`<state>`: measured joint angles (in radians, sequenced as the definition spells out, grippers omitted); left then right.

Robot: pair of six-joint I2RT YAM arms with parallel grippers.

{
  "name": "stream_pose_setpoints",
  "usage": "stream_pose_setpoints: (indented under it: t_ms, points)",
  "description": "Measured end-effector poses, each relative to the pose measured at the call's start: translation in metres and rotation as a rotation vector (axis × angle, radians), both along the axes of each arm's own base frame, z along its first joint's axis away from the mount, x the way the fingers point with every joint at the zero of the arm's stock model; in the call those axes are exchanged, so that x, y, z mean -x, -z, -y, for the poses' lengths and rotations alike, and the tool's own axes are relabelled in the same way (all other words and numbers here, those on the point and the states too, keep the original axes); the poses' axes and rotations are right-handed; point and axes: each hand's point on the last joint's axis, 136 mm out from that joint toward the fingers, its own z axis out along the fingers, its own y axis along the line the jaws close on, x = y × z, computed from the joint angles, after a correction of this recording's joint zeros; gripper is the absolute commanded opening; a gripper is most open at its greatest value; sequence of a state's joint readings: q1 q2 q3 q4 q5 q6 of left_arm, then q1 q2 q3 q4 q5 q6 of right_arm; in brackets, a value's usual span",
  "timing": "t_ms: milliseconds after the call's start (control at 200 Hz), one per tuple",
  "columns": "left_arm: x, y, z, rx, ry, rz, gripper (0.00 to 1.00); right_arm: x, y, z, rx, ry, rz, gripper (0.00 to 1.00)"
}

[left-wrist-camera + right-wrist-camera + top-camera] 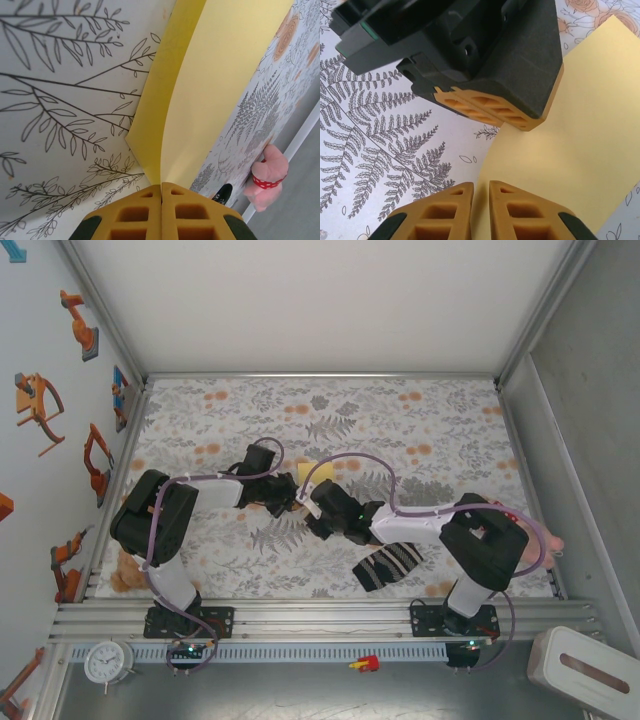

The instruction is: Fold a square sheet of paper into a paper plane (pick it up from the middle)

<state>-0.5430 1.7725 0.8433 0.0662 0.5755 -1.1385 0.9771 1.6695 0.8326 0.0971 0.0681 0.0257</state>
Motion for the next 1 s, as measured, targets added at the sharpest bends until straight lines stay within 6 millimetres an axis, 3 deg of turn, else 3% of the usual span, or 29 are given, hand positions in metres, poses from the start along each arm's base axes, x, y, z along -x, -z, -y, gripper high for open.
stream_pose_setpoints:
  t_ms: [135,376,581,756,997]
  points:
    - [0.0,0.0,-0.001,-0.001,0.0,-0.001,0.08,0.0,0.001,0.0,0.002,0.001,-0.002,0.0]
    - [-0.008,-0.017,-0.023,-0.021,-0.032,0.03,0.29,0.004,0.001,-0.002,-0.01,-0.013,-0.023,0.0]
    - [-0.019,-0.044,-0.05,-0.066,-0.07,0.129,0.33,0.011,0.003,-0.004,-0.055,-0.012,-0.11,0.0]
    - [-0.025,-0.044,-0.044,-0.06,-0.052,0.148,0.29,0.016,0.0,-0.008,-0.124,0.005,-0.205,0.0]
    - [-0.042,-0.021,-0.013,-0.061,0.011,0.119,0.22,0.025,-0.001,-0.012,-0.197,0.02,-0.307,0.0]
